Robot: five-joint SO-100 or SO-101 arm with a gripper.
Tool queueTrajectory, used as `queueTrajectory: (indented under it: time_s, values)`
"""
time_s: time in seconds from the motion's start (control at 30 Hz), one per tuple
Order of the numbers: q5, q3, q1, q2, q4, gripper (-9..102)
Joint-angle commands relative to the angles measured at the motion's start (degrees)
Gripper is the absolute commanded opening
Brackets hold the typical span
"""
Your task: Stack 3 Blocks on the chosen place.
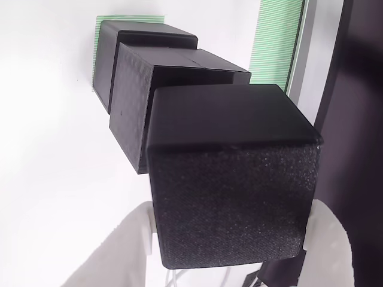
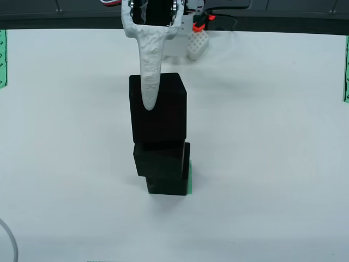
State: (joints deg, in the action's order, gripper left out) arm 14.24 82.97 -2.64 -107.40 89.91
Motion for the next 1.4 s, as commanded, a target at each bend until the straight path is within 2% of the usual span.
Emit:
queueTrajectory:
  time_s: [0.0,0.83,1.37]
  values:
    - [-0.35,-0.53,-0.88,-3.34,0.26,16]
    - [0.09,2.37,-0.35,-4.22,0.26,17]
    - [0.44,2.46,-0.53,-4.04,0.26,28]
